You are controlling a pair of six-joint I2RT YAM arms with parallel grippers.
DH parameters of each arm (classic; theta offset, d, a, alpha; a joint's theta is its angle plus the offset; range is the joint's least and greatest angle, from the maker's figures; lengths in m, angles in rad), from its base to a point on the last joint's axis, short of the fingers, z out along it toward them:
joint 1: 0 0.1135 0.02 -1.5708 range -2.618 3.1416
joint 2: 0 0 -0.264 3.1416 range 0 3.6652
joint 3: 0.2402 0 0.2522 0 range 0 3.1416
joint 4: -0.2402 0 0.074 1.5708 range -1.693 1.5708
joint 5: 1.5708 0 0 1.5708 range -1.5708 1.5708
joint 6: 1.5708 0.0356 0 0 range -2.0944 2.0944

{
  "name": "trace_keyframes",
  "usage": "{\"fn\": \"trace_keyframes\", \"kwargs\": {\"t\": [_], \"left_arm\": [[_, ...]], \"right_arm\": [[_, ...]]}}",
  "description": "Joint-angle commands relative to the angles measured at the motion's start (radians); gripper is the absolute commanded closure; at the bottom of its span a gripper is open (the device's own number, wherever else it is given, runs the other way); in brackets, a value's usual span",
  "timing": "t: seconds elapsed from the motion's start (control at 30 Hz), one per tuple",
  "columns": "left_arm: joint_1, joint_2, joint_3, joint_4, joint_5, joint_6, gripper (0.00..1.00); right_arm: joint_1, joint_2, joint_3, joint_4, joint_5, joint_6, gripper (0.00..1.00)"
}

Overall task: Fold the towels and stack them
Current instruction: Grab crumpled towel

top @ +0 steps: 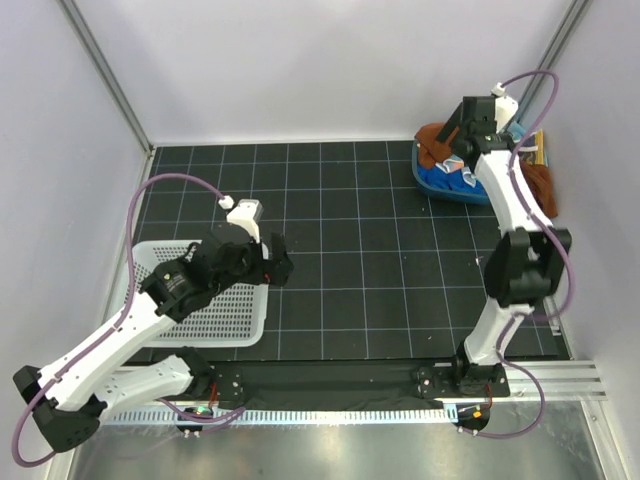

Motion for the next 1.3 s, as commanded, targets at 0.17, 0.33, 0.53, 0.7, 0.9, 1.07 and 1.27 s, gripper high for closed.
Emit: {"fn": "trace_keyframes", "kwargs": {"t": [0.17, 0.33, 0.53, 0.7, 0.9, 1.07, 1.27], "left_arm": [[-0.003, 0.048, 0.002, 0.122, 0.055, -0.037, 0.03], [-0.003, 0.074, -0.01, 0.14, 0.026, -0.027, 0.03], [-0.003, 0.082, -0.007, 0.139, 0.018, -0.02, 0.03], [-0.003, 0.079, -0.012, 0.139, 0.006, -0.014, 0.03], [-0.003, 0.091, -0.015, 0.142, 0.006, -0.012, 0.03], [-0.003, 0.1, -0.018, 0.145, 0.006, -0.012, 0.02], [-0.003, 0.1, -0.018, 0.145, -0.01, -0.011, 0.02]], "right_arm": [[-0.07, 0.368, 0.326, 0.058, -0.015, 0.109, 0.08], [-0.072, 0.489, 0.406, 0.135, -0.014, 0.121, 0.16], [-0.072, 0.5, 0.36, 0.192, 0.005, 0.141, 0.21], [-0.072, 0.52, 0.362, 0.229, -0.006, 0.115, 0.34], [-0.072, 0.568, 0.397, 0.225, -0.008, 0.092, 0.35], [-0.072, 0.588, 0.397, 0.252, -0.009, 0.074, 0.36], [-0.072, 0.594, 0.391, 0.287, -0.017, 0.065, 0.52]]}}
